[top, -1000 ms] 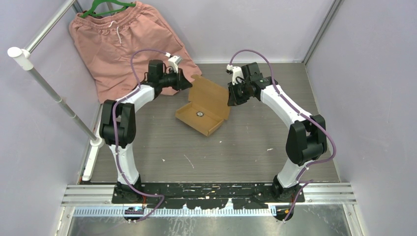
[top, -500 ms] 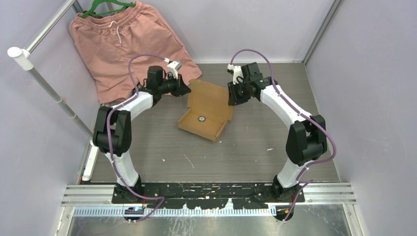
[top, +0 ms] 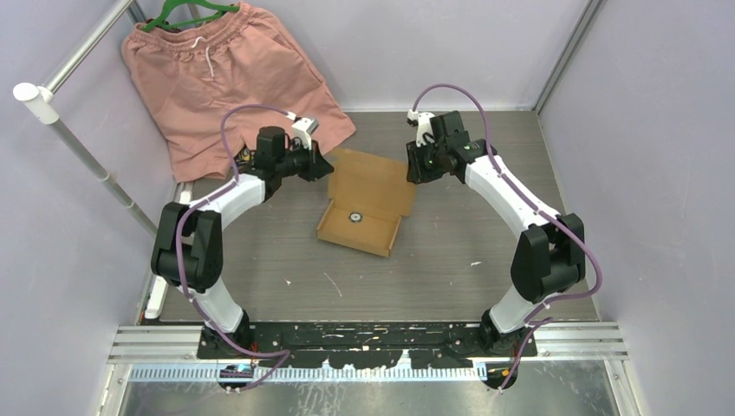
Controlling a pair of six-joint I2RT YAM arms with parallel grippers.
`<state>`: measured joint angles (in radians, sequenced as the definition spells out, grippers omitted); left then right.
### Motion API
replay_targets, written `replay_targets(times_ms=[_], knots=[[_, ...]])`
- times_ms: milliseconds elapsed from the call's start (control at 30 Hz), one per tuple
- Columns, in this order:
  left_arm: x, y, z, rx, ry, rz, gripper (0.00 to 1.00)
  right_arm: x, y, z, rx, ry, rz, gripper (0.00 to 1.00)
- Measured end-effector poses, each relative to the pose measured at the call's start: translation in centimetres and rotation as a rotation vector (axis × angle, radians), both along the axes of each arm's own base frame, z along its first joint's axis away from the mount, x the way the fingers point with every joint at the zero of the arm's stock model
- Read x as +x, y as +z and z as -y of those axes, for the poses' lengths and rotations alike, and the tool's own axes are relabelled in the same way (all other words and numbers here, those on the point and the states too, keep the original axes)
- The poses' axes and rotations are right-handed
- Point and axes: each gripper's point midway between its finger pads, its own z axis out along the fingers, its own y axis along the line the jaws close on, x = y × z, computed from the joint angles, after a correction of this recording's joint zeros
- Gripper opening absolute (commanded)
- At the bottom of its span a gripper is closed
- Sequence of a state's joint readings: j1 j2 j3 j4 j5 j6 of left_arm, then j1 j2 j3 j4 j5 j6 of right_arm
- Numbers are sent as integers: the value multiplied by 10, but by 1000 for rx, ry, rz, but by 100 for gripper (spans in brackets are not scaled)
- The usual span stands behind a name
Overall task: Fold the paper box
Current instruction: Close the paper box at the center of the board.
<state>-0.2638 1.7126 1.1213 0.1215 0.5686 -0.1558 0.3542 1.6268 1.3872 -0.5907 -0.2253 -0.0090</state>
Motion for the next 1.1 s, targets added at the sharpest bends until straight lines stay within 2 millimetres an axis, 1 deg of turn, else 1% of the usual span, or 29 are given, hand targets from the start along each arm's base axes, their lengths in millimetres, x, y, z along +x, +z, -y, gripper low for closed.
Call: replay_targets(times_ms=[67,267,333,500,533,567,800,933,1100], knots=[[-1,2,-1,1,4,4,1,-1,-2,0,0,-2,-4,30],[-2,7,-2,2,10,16,0,-6,-12,1,-1,-11,-34,30],[-3,6,-3,4,13,15,0,-7,-13,1,0,-12,-40,28],[-5,2,-4,9,16,10,0,-9,-17,1,5,-16,-51,19],[-5,1,-4,10,16,7,0,-10,-17,1,7,-16,-53,14],[-6,0,-5,12,17,5,0,-10,-17,0,9,-16,-53,11],[-9,3,-6,12,21,10,0,-11,-16,-2,23,-11,-60,11],[-11,6,-6,11,21,18,0,-11,-16,-2,25,-9,-61,7],[-18,8,-8,11,23,24,0,-11,-16,-3,28,-12,-59,8]])
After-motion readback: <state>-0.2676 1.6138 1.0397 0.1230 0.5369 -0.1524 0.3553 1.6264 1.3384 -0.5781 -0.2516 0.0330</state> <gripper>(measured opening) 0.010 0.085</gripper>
